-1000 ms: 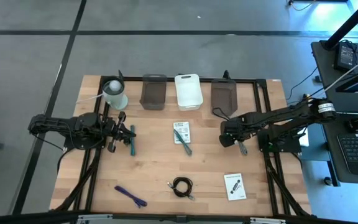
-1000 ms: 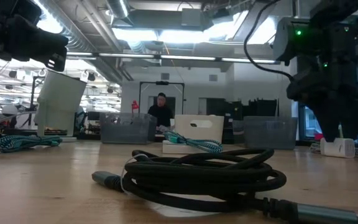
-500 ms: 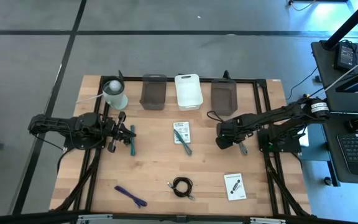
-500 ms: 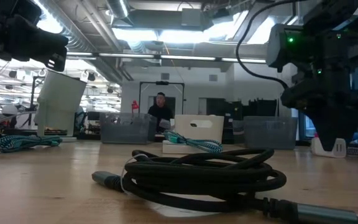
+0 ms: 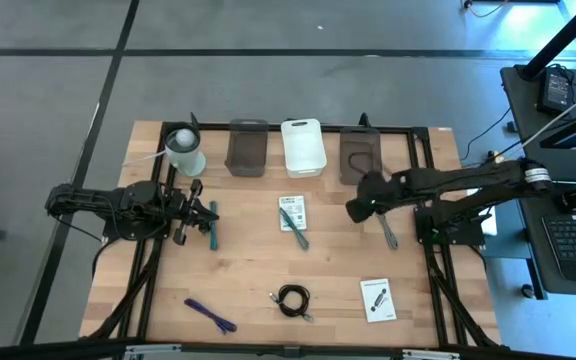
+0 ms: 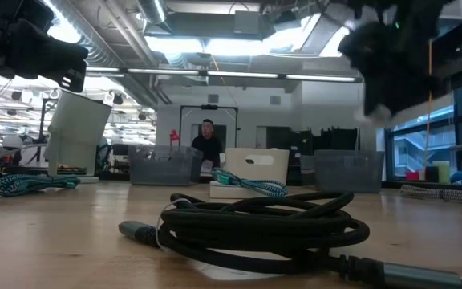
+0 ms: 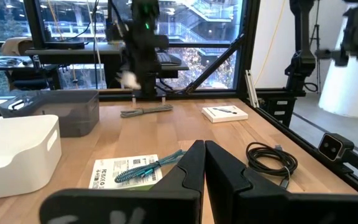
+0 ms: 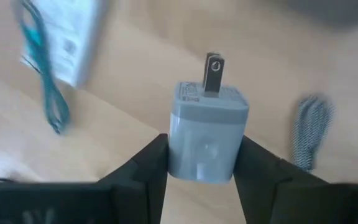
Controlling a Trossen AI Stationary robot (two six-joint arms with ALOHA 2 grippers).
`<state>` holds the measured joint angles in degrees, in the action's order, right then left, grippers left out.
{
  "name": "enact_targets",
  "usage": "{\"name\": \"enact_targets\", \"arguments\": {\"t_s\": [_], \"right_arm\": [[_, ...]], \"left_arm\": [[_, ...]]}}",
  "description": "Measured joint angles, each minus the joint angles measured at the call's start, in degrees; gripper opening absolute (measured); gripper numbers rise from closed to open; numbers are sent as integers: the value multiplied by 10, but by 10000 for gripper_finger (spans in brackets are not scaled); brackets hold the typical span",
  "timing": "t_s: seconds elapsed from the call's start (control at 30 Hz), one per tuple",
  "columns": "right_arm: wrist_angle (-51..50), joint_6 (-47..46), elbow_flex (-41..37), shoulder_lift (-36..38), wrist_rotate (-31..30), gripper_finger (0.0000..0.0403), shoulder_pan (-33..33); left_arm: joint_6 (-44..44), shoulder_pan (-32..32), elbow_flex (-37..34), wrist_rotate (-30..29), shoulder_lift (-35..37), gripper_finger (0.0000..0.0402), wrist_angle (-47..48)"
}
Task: Pick and place items into bin
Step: Put the white charger adapter into the right black bin
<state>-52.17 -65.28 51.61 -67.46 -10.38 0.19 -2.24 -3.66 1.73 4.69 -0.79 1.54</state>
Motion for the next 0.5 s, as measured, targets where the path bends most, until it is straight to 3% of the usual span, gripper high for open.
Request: {"name": "enact_targets", "arguments": {"t_s": [0.13, 0.3, 0.5], "right_arm": [[-34, 77, 86, 4, -46, 144, -52], [-38, 223, 182, -35, -50, 144, -170], [-55, 356, 231, -126, 16, 144, -313]], "left_arm": [[0, 0, 0, 0, 0, 6, 0], [0, 0, 0, 0, 0, 6, 0], [0, 0, 0, -1, 0, 6, 0]]}}
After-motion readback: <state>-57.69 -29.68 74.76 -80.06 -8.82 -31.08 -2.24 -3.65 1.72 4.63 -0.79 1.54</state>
